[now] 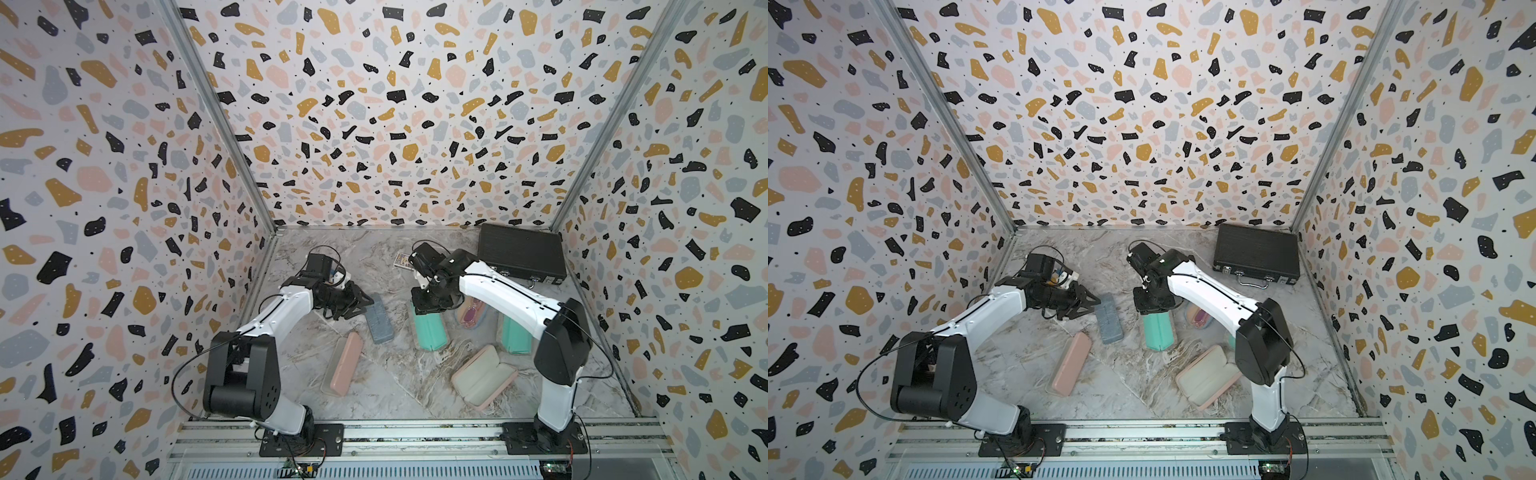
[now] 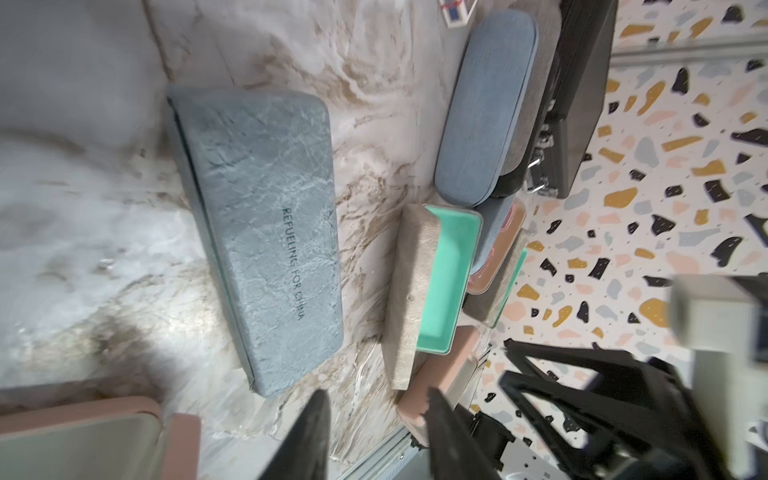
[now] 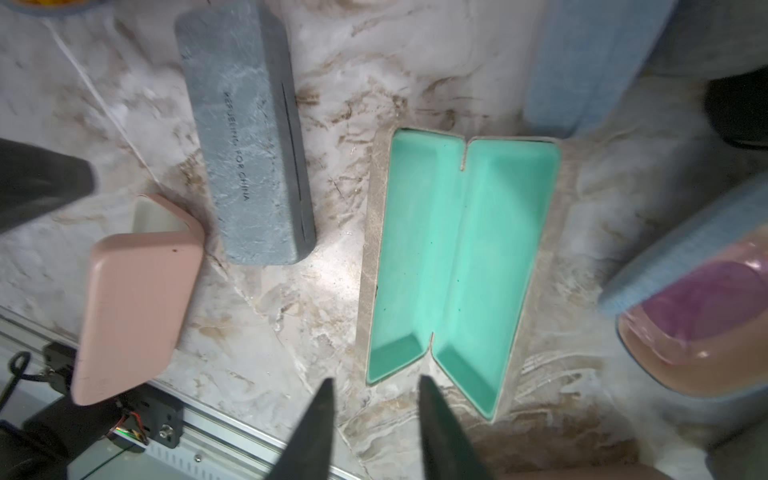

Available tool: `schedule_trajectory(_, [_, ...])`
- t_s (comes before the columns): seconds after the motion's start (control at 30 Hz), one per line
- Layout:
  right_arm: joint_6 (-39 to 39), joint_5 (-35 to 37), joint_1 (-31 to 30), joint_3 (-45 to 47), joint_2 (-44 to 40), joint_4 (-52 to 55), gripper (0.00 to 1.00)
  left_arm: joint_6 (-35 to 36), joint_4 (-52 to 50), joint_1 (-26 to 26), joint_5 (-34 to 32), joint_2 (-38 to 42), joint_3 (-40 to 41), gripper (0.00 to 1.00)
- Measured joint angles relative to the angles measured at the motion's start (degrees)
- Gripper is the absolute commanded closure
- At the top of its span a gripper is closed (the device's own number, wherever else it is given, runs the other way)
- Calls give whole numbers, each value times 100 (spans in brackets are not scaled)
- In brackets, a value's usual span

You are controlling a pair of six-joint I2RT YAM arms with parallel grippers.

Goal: Close the glasses case
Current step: Move the glasses case to the center of the board, then close the glasses case at the center of the board.

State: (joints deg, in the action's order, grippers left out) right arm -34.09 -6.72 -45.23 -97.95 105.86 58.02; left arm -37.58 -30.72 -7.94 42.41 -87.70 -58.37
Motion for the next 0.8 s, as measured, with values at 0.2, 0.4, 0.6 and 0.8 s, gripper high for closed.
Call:
schedule_trajectory(0.2, [63, 146, 492, 763, -710, -22, 100, -109, 42, -470, -114, -446, -313, 100])
schedule_trajectory(0.4, [190, 105, 960, 1611, -719, -162, 100, -116, -7, -870, -321, -833, -581, 100])
schedule_trajectory(0.6, [326, -153, 1128, 1930, -664, -448, 100, -79, -302, -1207, -737, -1305, -964, 100])
schedule_trajectory(0.8, [485, -404, 1193, 2100, -514, -682, 100, -52, -612, -1517, -1113, -1716, -1307, 100])
